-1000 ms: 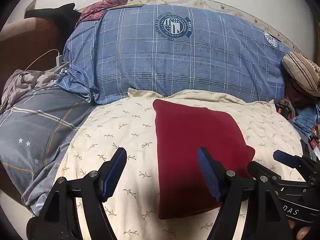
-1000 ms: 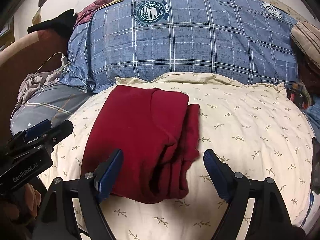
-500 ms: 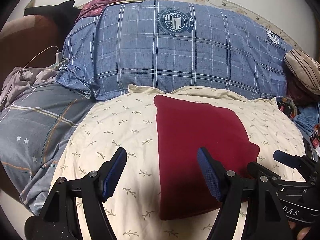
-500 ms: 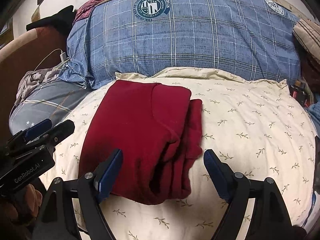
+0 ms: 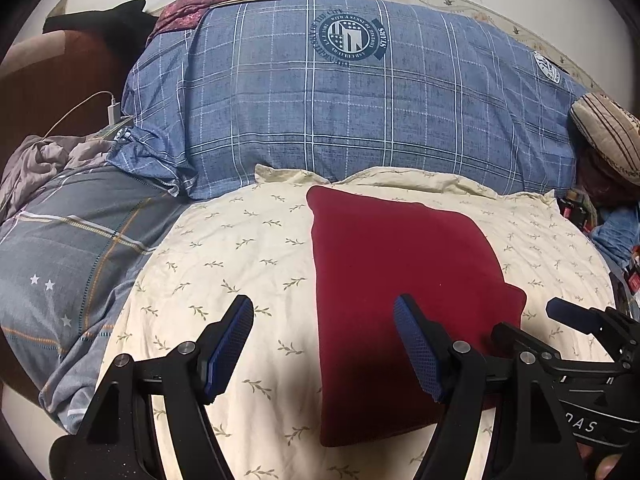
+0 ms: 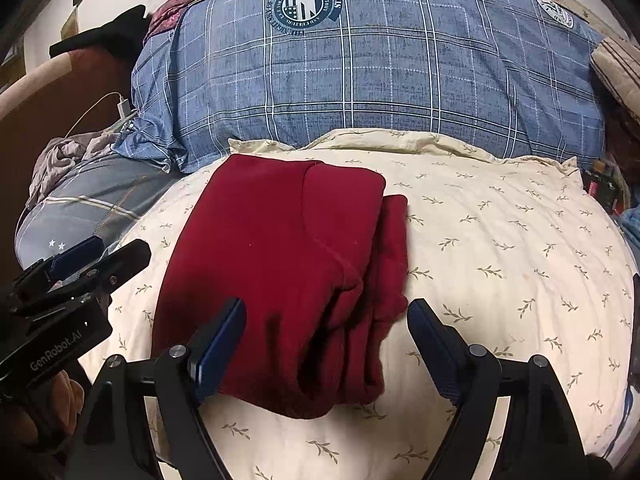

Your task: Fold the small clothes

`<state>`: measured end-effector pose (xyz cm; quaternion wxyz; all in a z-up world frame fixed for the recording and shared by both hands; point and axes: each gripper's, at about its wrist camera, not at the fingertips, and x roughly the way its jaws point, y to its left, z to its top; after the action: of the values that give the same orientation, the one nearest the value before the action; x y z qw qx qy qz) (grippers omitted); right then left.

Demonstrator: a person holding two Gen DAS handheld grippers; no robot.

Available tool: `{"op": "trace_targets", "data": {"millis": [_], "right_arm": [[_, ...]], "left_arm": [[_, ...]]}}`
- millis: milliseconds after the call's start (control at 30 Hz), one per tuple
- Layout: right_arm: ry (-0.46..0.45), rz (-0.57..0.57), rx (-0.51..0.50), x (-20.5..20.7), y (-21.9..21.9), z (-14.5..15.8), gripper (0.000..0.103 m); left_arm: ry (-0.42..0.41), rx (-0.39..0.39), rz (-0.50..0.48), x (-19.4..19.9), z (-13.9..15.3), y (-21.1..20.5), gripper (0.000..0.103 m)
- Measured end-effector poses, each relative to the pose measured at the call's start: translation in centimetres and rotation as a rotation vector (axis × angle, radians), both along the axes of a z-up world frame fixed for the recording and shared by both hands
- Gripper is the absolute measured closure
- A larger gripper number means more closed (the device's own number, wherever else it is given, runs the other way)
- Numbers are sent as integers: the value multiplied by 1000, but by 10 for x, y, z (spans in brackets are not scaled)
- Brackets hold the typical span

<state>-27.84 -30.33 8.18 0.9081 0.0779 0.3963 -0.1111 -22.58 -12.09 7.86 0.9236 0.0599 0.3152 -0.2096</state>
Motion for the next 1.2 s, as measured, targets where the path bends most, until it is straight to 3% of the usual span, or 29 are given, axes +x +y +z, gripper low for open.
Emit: {"op": "trace_targets", "data": {"millis": [1000,1200], "right_arm": [[46,14,21,12,-2,-15,19],[58,14,16,16,-2,-21,19]], "left_arm": [[40,15,16,16,-13,-14,31],[65,-37,12,27,-19,-7,32]]}}
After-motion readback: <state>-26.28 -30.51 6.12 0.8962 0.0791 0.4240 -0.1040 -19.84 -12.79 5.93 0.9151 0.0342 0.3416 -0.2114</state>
